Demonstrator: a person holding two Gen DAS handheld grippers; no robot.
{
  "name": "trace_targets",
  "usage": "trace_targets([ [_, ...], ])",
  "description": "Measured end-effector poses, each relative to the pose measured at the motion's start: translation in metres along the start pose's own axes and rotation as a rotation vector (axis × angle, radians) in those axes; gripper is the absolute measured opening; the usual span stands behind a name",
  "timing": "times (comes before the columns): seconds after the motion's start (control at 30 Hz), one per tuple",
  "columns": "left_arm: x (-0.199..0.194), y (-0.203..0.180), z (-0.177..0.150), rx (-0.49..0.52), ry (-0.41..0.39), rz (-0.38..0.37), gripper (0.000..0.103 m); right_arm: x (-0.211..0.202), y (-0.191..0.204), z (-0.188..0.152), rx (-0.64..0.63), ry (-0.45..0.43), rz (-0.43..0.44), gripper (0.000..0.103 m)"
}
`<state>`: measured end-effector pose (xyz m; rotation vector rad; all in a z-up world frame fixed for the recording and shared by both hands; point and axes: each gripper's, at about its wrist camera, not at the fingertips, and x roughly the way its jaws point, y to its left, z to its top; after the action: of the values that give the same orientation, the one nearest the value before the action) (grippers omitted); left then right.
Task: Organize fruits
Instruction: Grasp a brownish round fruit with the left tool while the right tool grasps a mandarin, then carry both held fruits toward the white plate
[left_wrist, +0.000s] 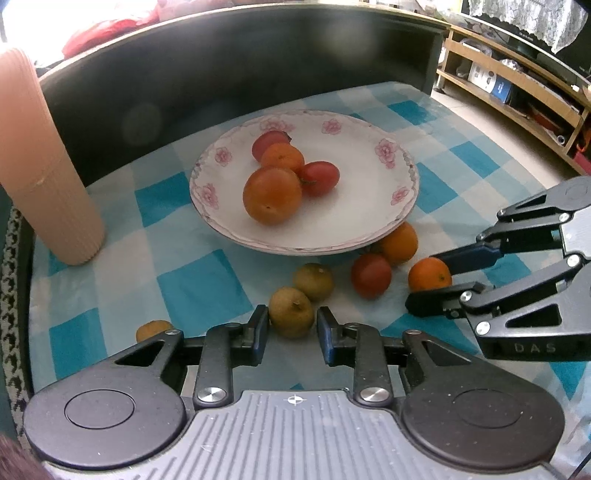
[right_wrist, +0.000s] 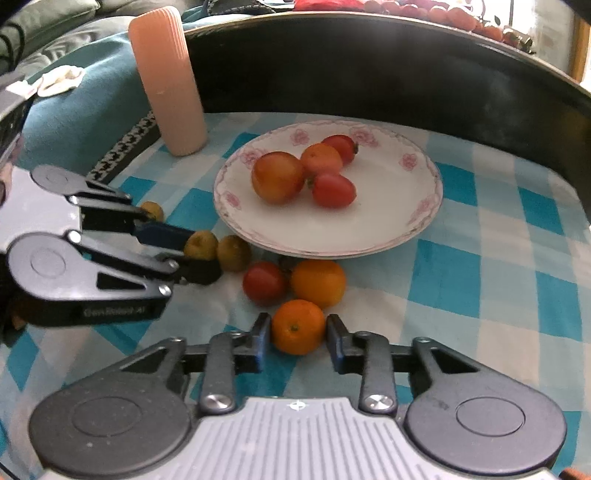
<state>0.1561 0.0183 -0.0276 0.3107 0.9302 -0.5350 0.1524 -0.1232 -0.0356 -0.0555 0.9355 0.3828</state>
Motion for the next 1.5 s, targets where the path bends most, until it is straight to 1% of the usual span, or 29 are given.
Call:
trace_targets([
  [0.1,-0.004,-0.003,-0.001,0.008,-0.001,-0.005,0.037,-0.002,0.002,-0.001,-0.009,0.013,0.001,0.047],
  [0.2,-0.006,-0.007,-0.001,0.019,-0.001,-0.009,0.041,-0.005,0.003,-0.003,-0.017,0.025,0.01,0.047],
  [0.33,-0.001,-0.008,-0.002,0.022,0.006,-0.006,0.041,-0.01,0.007,-0.008,-0.037,0.029,0.025,0.047],
  [0.4,0.003,-0.008,-0.002,0.023,0.014,-0.005,0.042,-0.009,0.008,-0.01,-0.052,0.03,0.016,0.047],
  [0.47,0.003,-0.007,-0.001,0.015,0.006,0.001,0.044,-0.008,0.008,-0.011,-0.06,0.032,0.015,0.047],
  [0.63,0.006,-0.003,0.0,-0.013,-0.006,-0.004,0.045,-0.007,0.007,-0.011,-0.055,0.028,0.014,0.047],
  [0.7,0.005,-0.006,-0.001,-0.004,-0.003,0.003,0.044,-0.007,0.007,-0.011,-0.055,0.028,0.011,0.047],
  [0.83,0.005,-0.006,0.0,-0.011,0.003,-0.007,0.036,-0.006,0.007,-0.01,-0.044,0.033,0.008,0.047],
  [0.9,0.004,-0.008,0.0,-0.009,0.011,-0.006,0.034,-0.006,0.009,-0.009,-0.049,0.037,0.002,0.047],
  [1.17,-0.004,-0.013,0.001,0.003,0.02,-0.001,0.033,-0.006,0.007,-0.007,-0.034,0.041,-0.029,0.047],
  [1.37,-0.012,-0.017,0.003,0.008,0.008,0.004,0.033,-0.011,0.008,-0.004,-0.033,0.03,-0.047,0.047],
  [1.5,-0.01,-0.016,0.003,0.0,0.021,0.015,0.033,-0.014,0.009,-0.001,-0.036,0.017,-0.065,0.047],
])
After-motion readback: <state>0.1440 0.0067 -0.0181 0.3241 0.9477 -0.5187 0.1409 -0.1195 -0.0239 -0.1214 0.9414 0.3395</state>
